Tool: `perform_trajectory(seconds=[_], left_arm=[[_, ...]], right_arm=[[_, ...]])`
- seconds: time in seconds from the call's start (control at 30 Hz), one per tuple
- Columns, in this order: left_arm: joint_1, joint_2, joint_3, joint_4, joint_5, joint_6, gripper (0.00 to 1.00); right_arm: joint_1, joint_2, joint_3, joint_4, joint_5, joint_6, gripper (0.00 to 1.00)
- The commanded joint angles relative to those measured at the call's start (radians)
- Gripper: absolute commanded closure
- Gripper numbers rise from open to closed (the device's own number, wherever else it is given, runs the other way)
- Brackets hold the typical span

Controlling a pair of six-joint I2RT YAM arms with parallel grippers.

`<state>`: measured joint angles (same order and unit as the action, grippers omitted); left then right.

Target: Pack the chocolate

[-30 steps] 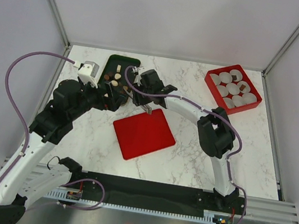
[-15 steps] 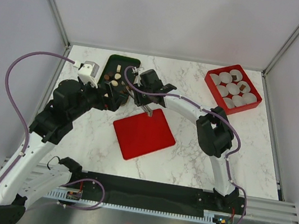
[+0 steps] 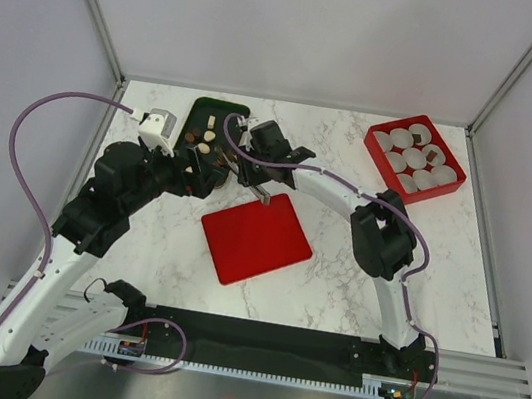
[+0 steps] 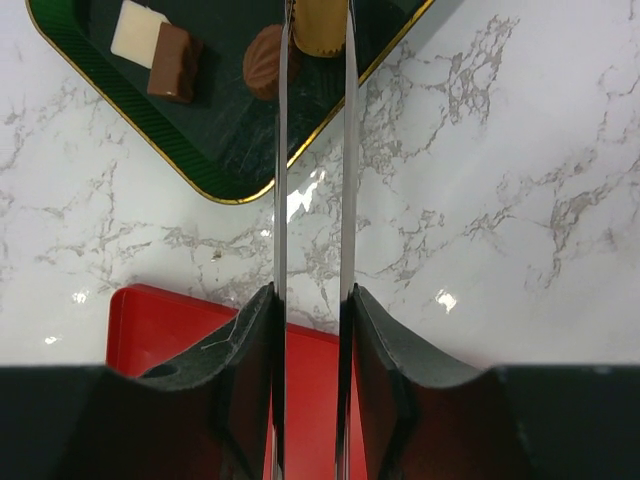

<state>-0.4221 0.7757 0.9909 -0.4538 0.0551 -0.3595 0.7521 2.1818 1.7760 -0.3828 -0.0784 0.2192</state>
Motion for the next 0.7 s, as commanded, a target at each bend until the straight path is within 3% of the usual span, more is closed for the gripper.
perform_trajectory(seconds=[0.0, 0.67], left_arm=[[0.005, -0.010, -0.001, 0.044, -0.003, -0.018, 0.01], [0.005, -0.013, -0.001, 0.044, -0.003, -0.018, 0.01]], right_arm=[[-0.016, -0.030, 0.053, 0.013, -0.044, 0.039, 0.59], [-0.071, -0.068, 0.065, 0.022, -0.116, 0.085, 0.59]])
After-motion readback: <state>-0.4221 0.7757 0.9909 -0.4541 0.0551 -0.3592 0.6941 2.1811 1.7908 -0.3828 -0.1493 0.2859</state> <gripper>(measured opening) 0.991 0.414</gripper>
